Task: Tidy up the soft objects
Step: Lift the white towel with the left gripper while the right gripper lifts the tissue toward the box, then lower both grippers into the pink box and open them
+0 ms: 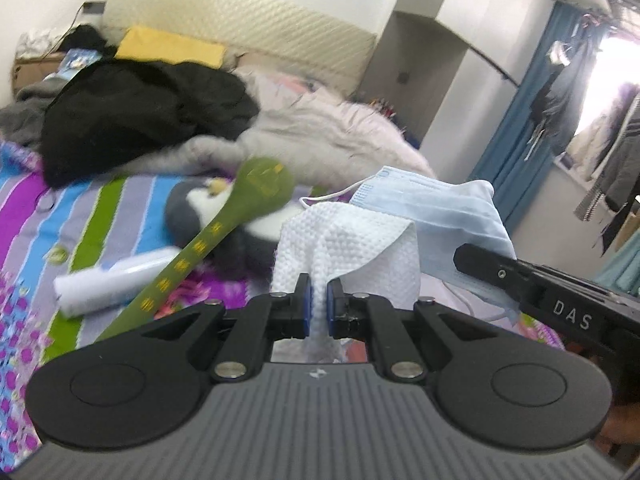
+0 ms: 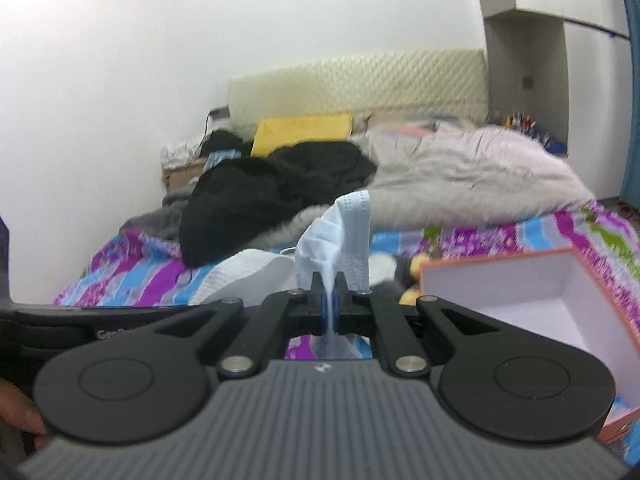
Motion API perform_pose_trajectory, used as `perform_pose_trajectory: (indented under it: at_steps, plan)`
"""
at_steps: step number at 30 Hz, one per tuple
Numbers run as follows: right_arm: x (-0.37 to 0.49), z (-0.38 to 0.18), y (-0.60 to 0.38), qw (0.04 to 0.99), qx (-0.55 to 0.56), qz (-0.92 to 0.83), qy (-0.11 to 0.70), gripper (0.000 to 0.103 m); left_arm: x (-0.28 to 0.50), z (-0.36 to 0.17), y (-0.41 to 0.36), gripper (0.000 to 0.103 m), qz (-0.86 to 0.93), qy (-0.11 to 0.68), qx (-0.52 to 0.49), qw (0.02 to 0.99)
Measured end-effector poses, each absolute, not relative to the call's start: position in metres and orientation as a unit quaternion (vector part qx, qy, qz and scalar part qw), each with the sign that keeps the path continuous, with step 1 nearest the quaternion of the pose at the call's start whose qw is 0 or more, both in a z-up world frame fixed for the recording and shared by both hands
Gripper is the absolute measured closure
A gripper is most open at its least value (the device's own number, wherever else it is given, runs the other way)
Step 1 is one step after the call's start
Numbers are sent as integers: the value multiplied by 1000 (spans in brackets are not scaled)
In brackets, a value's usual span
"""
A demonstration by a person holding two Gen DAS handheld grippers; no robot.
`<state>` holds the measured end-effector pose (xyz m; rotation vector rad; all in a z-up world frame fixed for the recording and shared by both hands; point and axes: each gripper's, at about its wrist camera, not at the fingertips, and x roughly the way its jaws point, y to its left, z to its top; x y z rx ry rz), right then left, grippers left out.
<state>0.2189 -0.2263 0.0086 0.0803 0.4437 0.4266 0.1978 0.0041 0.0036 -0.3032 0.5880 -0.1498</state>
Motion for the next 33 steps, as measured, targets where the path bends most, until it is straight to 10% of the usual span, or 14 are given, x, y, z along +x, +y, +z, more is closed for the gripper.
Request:
perform_pose_trajectory:
  at_steps: [16,33]
  plan:
    - [252,29,-307,966,45,120,226,96,263,36,-95,93,-156,295,-122,935]
    - [339,-85,-389,911,65,55,403,96,400,-68,-196,93,-196,440,-71,873]
